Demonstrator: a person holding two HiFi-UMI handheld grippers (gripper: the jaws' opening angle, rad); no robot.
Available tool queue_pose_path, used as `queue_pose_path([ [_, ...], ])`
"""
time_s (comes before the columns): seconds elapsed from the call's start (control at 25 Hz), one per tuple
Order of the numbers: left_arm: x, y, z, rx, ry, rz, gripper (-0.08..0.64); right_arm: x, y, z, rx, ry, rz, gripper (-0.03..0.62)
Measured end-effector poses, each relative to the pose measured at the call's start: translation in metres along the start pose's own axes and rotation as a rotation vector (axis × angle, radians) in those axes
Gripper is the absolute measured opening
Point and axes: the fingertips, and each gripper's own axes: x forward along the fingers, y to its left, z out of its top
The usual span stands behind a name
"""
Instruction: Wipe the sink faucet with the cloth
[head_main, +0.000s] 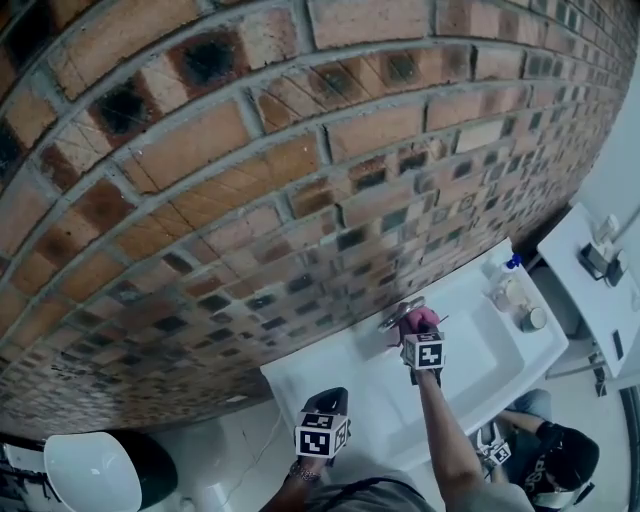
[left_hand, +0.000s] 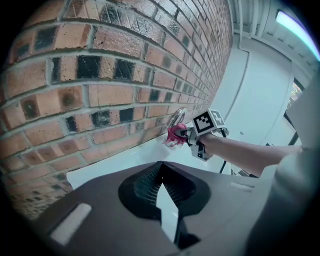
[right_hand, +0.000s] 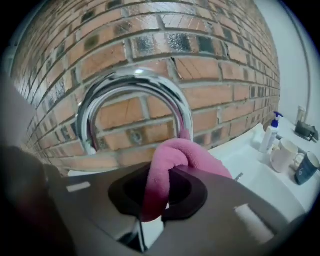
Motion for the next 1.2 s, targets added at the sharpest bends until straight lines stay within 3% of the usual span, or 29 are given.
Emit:
queue_pose_path([
  [0.24, -0.007, 0.000, -0.005, 0.005, 0.003, 0.010, 0.020, 0.031, -0.014, -0.016, -0.007, 0.047, -0.060, 0.046],
  [0.4, -0.011, 0.009, -0.010, -0.003, 0.004, 0.026, 0.020, 0.037, -0.032, -0.065, 0.012, 0.201, -0.097, 0.046],
  [0.52, -0.012, 0.006, -0.015, -0.006, 0.008, 0.019, 0.020, 0.014, -0.045, -0.089, 0.004, 0.231, -0.110, 0.044],
  [0.68, -0.012, 0.008, -0.015, -0.012, 0.008, 0.018, 0.020, -0.029, -0.095, -0.086, 0.071, 0.178, -0.236, 0.044],
  [0.8, -0.010, 0.006, -0.016, -0.011, 0.011, 0.011, 0.020, -0.063, -0.146, -0.057, 0.127, 0.049, -0.354, 0.044],
  [0.88, -0.009, 0.005, -0.017, -0.006, 0.015, 0.009, 0.020, -0.073, -0.178, -0.054, 0.199, 0.023, -0.419, 0.044],
  [1.0, -0.008, 0.004, -0.017, -0.003, 0.019, 0.008, 0.020, -0.051, -0.185, -0.062, 0.205, 0.057, -0.377, 0.044],
  [1.12, -0.007, 0.004, -0.014, -0.001, 0.017, 0.009, 0.020, -0.020, -0.148, -0.069, 0.094, 0.126, -0.277, 0.044],
  [1.2, -0.007, 0.005, -0.012, -0.001, 0.016, 0.013, 0.020, -0.009, -0.122, -0.081, 0.095, 0.147, -0.227, 0.044],
])
